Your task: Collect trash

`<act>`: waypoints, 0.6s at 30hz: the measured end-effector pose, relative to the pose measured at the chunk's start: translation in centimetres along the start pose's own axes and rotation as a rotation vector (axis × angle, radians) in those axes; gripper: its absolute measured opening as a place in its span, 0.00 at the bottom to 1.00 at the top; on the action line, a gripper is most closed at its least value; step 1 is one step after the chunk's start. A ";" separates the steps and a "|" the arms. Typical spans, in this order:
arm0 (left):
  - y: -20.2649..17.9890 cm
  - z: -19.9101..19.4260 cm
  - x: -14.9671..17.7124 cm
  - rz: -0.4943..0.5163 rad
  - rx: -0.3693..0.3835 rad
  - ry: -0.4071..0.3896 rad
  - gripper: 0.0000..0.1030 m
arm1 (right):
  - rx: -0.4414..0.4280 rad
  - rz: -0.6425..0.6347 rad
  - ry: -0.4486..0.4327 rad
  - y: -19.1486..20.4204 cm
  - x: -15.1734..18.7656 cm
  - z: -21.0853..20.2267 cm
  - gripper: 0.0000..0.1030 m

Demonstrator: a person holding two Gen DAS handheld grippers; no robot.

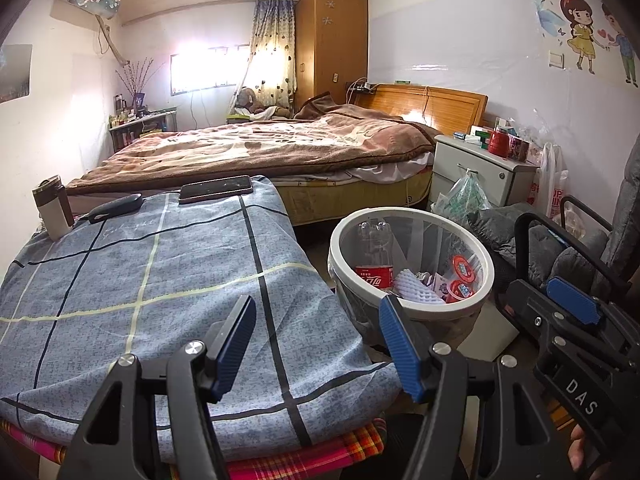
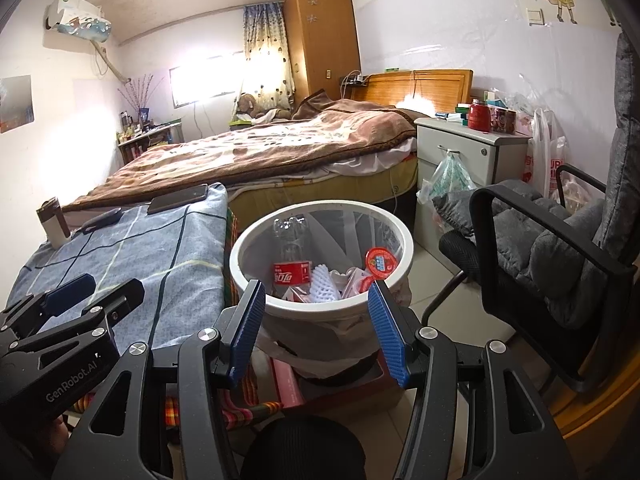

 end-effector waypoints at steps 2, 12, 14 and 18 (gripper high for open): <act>0.0 0.0 0.0 0.000 0.000 0.000 0.64 | 0.001 -0.001 0.001 0.0 0.0 0.0 0.54; 0.1 0.0 0.1 -0.001 -0.001 -0.004 0.64 | -0.001 -0.001 0.000 0.1 -0.2 -0.1 0.54; 0.0 0.1 0.1 -0.001 -0.001 -0.005 0.64 | 0.000 -0.003 -0.001 0.1 -0.2 0.0 0.54; 0.1 0.1 0.1 -0.002 -0.004 -0.005 0.64 | -0.002 -0.003 -0.003 0.1 -0.3 -0.1 0.54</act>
Point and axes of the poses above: each gripper's, at about its wrist camera, not at the fingertips, and z roughly the way its jaws point, y to its left, x to its underside, the point moved 1 cm from there along z, roughly the way its jaws point, and after that the axes turned 12 degrees about y, right-handed, at the moved point
